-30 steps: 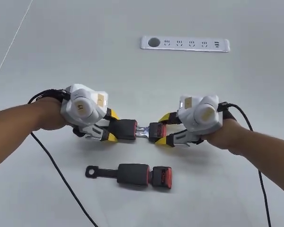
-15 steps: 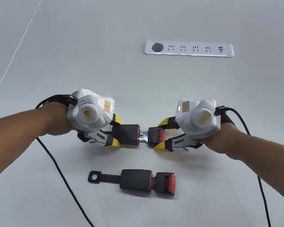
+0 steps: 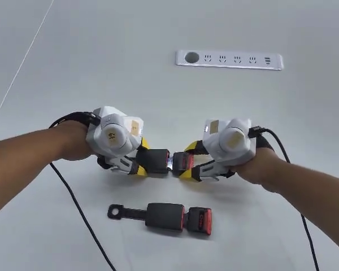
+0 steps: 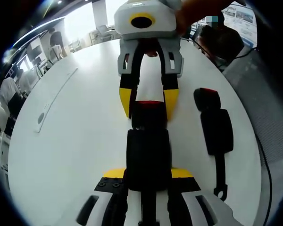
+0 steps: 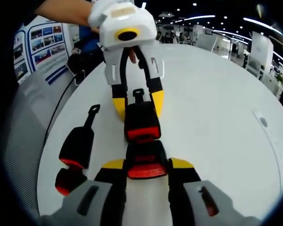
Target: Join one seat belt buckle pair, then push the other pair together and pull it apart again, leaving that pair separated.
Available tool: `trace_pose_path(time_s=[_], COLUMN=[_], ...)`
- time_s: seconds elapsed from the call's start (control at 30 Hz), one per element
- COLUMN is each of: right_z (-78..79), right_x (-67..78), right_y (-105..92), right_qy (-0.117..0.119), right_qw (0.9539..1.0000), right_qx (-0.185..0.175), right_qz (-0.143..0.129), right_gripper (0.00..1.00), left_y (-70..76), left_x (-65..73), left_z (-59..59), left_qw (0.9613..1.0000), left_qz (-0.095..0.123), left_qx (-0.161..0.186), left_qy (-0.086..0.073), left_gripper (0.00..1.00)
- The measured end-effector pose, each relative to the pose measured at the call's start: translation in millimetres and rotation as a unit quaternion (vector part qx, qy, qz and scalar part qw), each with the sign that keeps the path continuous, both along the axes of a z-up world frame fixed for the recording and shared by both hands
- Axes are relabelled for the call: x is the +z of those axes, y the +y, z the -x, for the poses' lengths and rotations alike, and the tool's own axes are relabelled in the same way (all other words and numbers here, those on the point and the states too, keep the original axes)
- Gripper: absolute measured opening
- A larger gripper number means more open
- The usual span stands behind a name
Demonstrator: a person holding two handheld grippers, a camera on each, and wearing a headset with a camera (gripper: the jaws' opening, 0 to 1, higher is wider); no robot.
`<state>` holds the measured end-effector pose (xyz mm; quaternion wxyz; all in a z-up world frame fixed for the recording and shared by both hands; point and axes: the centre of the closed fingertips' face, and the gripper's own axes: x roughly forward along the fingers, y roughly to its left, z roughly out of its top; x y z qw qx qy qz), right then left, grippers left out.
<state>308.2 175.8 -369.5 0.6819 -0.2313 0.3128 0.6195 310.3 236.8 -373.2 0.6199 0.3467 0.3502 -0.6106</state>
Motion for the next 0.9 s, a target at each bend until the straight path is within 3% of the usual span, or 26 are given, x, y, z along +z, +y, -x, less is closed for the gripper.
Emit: trace_pose_path(time_s=[0.57, 0.9], right_z=[-1.8, -2.4], right_x=[-1.5, -1.9], right_y=[0.2, -0.4], right_qy=[0.001, 0.0], right_qw=[0.9998, 0.9997], right_qx=[0.002, 0.001], right_qz=[0.022, 0.023], right_gripper=[0.34, 0.34], left_y=[-2.7, -6.9], left_x=[0.7, 5.8], left_z=[2.4, 5.0], left_qw=[0.9997, 0.9998], left_qz=[-0.012, -0.007], left_qx=[-0.02, -0.017], left_qy=[-0.001, 0.0], left_gripper=[0.33, 0.33])
